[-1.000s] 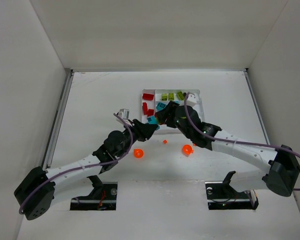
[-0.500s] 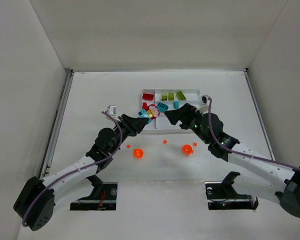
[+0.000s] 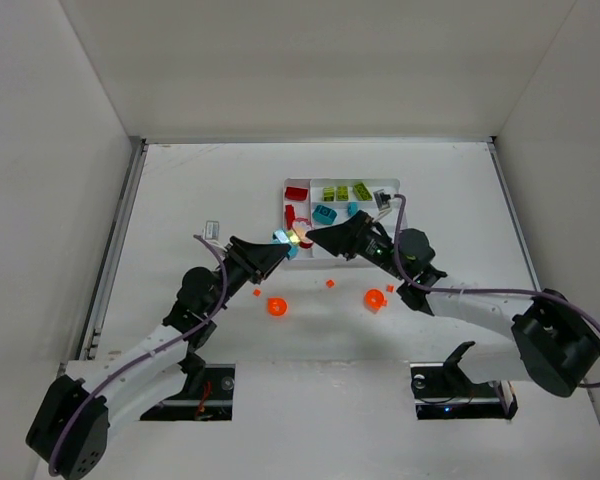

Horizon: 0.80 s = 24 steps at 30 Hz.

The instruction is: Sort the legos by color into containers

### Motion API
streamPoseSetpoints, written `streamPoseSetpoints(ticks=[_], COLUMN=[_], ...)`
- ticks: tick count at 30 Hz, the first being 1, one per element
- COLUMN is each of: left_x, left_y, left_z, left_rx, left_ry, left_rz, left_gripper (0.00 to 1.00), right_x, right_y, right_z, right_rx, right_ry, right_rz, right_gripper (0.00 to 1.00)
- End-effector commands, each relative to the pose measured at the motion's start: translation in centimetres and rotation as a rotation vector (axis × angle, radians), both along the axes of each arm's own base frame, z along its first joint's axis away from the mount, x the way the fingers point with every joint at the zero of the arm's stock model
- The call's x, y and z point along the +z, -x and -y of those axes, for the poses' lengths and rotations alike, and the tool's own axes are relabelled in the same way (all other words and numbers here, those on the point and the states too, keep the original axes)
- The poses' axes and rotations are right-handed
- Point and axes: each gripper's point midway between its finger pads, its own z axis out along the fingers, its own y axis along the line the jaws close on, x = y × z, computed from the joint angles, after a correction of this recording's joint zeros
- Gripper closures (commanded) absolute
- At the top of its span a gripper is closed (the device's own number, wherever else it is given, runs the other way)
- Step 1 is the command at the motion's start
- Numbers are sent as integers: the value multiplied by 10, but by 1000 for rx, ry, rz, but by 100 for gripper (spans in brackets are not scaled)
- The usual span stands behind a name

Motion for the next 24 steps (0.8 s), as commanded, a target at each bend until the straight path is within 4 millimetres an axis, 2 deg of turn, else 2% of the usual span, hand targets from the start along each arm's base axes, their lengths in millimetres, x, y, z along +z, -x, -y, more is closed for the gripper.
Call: streamPoseSetpoints(ticks=[1,4,7,11,18,21,24], left_x=[33,38,36,30,22,16,10], left_y=[13,16,17,16,15,15,13], left_z=[-2,-5,-4,-1,-4,-8,-16], left_rx=[-36,-36,-41,-45,-34,-22,-2], left_ry=[93,103,100,92,75,70,66], left_rz=[78,93,89,75,69,62,61], left_gripper=[83,83,83,83,83,84,85], right_x=[27,19,20,22,22,25,29], right_y=[6,1,2,3,0,-4,-13], right_z=[-2,-4,-7,-9,-6,1,16], right_rx=[61,60,78,106,94,75,30], right_ry=[-136,-148,-178,-218,-245,-248,-246], right_rz=[64,37,30,18,6,9,14], right_gripper=[10,13,20,38,64,69,71])
